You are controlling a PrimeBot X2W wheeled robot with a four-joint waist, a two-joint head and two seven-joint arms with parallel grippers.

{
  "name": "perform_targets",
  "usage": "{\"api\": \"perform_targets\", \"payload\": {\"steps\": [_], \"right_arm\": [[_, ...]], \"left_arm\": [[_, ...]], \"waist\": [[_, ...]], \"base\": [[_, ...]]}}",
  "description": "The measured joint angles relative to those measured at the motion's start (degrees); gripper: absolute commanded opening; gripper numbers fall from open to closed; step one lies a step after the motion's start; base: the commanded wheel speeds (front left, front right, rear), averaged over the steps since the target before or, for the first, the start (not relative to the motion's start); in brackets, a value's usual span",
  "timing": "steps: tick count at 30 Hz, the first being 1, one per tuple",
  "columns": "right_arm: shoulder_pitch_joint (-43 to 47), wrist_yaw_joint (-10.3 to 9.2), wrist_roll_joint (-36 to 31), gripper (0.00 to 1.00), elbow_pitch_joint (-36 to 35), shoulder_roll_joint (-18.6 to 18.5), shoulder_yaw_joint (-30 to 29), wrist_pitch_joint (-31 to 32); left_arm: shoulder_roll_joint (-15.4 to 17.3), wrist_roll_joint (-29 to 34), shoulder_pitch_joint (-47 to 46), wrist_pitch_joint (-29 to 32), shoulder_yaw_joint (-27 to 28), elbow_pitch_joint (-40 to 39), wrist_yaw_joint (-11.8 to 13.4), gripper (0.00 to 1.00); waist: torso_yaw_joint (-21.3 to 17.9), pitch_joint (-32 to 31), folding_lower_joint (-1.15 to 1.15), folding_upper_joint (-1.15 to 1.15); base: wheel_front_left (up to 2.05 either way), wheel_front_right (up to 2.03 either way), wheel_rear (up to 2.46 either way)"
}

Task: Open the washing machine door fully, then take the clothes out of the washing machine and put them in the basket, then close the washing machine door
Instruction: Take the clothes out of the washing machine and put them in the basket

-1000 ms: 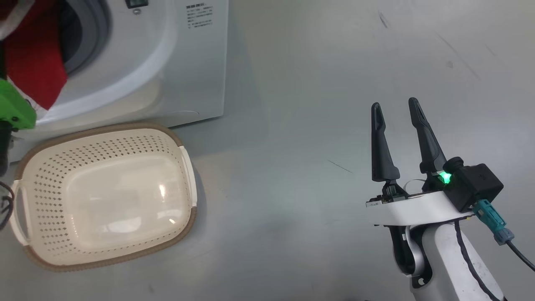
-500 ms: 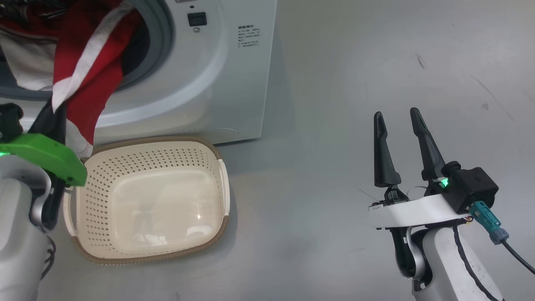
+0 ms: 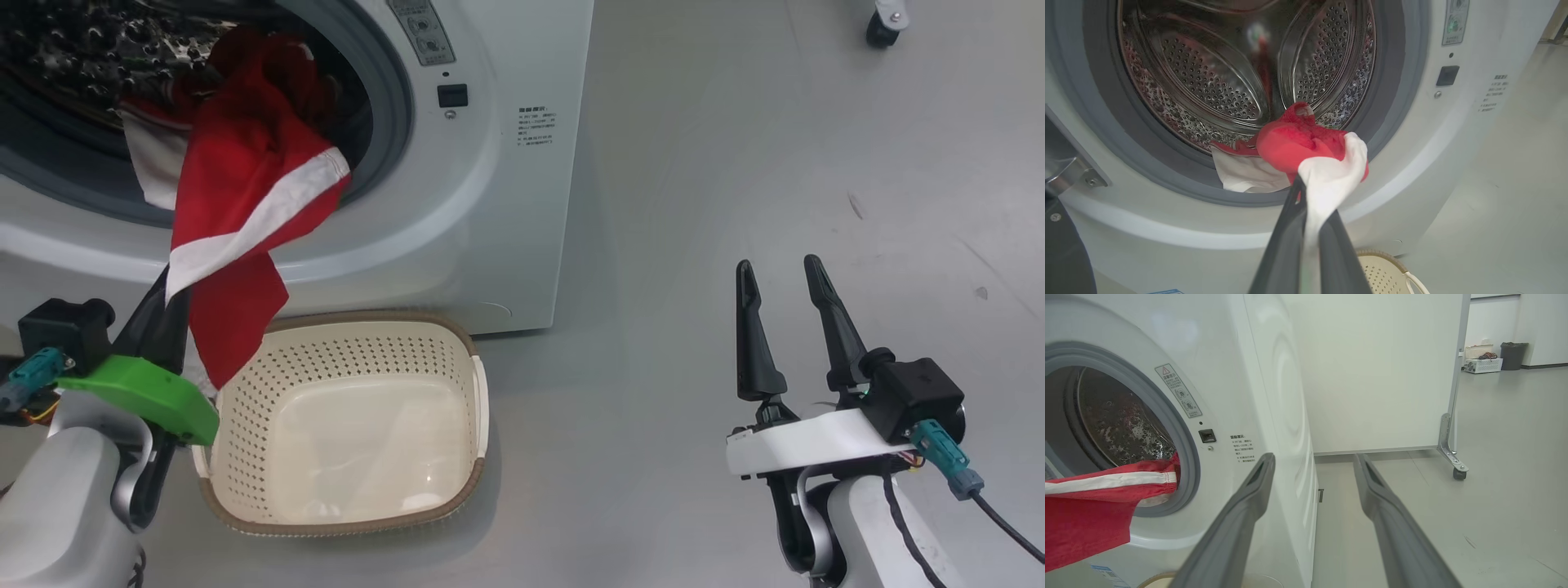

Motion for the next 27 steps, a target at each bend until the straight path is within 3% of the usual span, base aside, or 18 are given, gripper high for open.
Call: {"api": "perform_targets", "payload": {"steps": [8, 15, 27], "right_arm": [[1.70, 0.53, -0.01, 1.00, 0.35, 0.00, -0.51, 0.00], [1.79, 1.00, 0.01, 1.00, 0.29, 0.00, -0.26, 0.00], [1.91, 1.47, 0.34, 1.00, -0.16, 0.00, 0.38, 0.00]], "left_arm": [[-1.67, 0.32, 1.03, -0.15, 4.27, -6.38, 0.03, 0.00], [-2.00, 2.55, 0.75, -0.16, 11.48, -18.35, 0.94, 0.00], [-2.61, 4.79, 2.46, -0.18, 13.67, -23.71, 1.68, 0.00]], "waist": [[1.65, -3.12, 0.00, 0.00], [2.42, -3.77, 0.00, 0.00], [1.31, -2.55, 0.00, 0.00]], "base": [[0.00, 0.00, 0.00], [0.00, 0.00, 0.00], [0.00, 0.00, 0.00]]}}
